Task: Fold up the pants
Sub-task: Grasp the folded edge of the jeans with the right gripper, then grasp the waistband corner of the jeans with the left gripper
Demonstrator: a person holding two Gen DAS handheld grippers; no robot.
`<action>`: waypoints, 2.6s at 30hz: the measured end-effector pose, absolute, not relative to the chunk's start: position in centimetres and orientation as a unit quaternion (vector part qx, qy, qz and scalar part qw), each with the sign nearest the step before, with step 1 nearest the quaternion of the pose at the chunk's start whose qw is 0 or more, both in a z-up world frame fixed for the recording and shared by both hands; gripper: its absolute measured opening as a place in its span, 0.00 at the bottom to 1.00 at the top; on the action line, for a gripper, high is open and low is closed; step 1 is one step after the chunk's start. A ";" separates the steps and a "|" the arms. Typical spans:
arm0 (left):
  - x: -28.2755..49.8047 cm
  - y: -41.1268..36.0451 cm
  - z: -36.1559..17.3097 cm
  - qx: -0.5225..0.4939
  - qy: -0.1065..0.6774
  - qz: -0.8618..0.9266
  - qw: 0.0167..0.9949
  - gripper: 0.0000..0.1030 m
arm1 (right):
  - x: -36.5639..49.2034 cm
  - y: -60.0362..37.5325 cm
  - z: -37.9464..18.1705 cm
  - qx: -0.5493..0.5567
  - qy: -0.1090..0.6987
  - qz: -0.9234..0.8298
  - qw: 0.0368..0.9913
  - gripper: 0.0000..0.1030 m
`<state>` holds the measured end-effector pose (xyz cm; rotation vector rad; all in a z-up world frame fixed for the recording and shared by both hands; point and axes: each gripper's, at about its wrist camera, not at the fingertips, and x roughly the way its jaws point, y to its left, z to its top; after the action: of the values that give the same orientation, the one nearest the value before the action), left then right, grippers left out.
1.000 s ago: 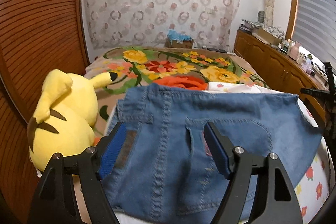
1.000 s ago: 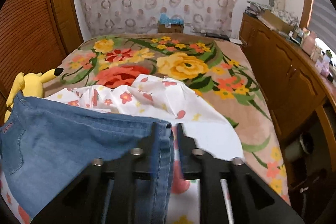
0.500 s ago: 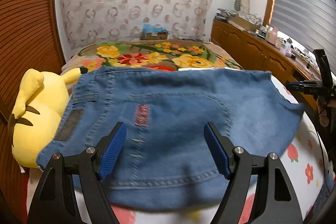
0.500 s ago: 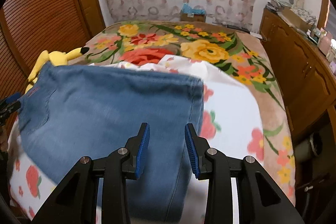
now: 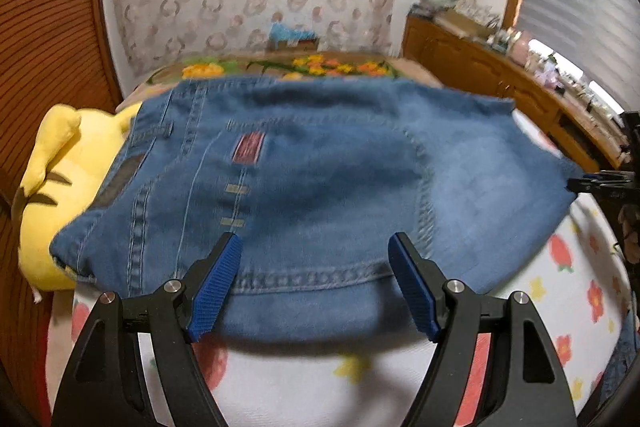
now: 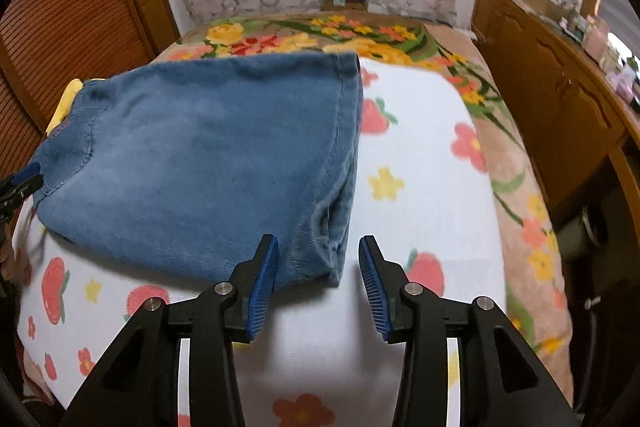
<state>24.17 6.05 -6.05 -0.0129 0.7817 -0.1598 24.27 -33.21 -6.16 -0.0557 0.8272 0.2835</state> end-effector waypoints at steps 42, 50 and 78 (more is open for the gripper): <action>23.7 21.3 -7.2 -0.113 0.397 0.083 0.907 0.65 | 23.3 -31.3 -8.6 -0.047 0.372 0.161 0.913 0.19; 24.9 21.8 -8.6 -0.124 0.422 0.078 0.895 0.66 | 23.4 -31.4 -8.7 -0.044 0.369 0.163 0.914 0.19; 23.4 18.9 -2.1 -0.056 0.322 0.042 0.944 0.10 | 22.6 -31.7 -5.1 -0.059 0.312 0.174 0.932 0.15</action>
<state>23.43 18.87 -2.11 -0.1146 0.6562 0.0856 22.61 -31.71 -5.10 -0.1203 0.6377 0.3557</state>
